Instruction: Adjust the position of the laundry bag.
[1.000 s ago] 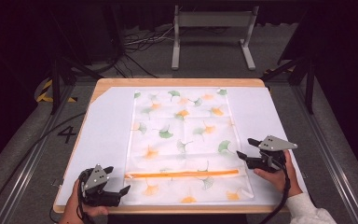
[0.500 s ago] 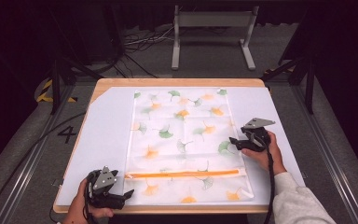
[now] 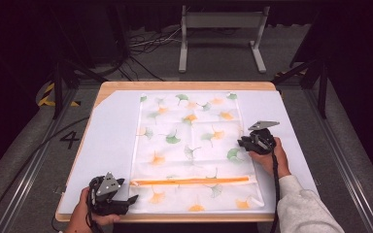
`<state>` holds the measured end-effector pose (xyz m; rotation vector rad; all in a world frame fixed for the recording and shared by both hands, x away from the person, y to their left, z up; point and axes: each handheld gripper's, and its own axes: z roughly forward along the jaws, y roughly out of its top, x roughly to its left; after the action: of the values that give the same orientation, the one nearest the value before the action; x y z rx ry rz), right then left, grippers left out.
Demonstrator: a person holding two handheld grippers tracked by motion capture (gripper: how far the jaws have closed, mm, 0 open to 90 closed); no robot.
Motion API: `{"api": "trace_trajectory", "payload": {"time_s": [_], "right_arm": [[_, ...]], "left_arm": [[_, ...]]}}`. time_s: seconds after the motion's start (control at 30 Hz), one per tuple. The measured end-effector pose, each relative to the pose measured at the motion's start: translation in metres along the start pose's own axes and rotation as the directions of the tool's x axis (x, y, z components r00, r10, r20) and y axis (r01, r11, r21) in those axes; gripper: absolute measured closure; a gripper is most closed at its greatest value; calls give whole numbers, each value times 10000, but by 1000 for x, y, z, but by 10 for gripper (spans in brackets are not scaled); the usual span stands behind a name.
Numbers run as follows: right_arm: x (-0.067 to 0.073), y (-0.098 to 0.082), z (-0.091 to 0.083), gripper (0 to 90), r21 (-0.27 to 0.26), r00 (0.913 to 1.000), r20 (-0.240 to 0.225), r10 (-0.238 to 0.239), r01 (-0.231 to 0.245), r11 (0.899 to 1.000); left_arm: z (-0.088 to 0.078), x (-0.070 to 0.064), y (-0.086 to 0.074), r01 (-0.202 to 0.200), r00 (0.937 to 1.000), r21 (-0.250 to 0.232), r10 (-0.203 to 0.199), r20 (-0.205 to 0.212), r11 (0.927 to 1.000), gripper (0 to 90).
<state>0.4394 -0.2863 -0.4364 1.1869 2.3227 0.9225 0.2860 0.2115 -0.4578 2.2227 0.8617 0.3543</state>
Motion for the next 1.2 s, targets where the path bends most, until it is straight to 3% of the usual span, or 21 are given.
{"api": "trace_trajectory", "payload": {"time_s": [0.13,0.27,0.4,0.53,0.77,0.83,0.97,1.03,1.13,1.2], "right_arm": [[2,0,-1,893,25,9996,22,-275,275,9996],[5,0,-2,900,-9,9983,231,-543,543,9985],[6,0,-7,900,16,9976,378,-586,586,9983],[3,-3,-13,900,95,9970,531,-570,566,9984],[-4,-12,-24,900,197,9965,672,-505,493,9986],[-7,-16,-30,900,108,9936,1039,-438,429,9990],[-10,-21,-32,900,87,9935,1085,-341,333,9994],[-9,-23,-31,900,155,9938,1038,-406,392,9991],[-7,-22,-33,900,26,9928,1106,-462,462,9989],[-7,-22,-34,899,-52,9923,1143,-482,492,9988]], "left_arm": [[-2,-8,3,-317,9994,131,315,172,9994,512],[-2,-7,4,-467,9982,149,461,382,9988,665],[-2,-4,5,-466,9981,143,459,409,9988,767],[3,-3,10,-592,9972,117,586,466,9982,814],[10,-4,16,-764,9951,24,761,637,9971,773],[11,-7,19,-941,9939,-63,943,567,9955,719],[13,-7,19,-573,9970,-54,575,516,9983,507],[15,-9,20,-320,9994,43,319,157,9995,366],[20,-11,23,-218,9998,143,217,32,9997,263],[21,-12,24,-108,9999,211,108,25,9997,245]]}}
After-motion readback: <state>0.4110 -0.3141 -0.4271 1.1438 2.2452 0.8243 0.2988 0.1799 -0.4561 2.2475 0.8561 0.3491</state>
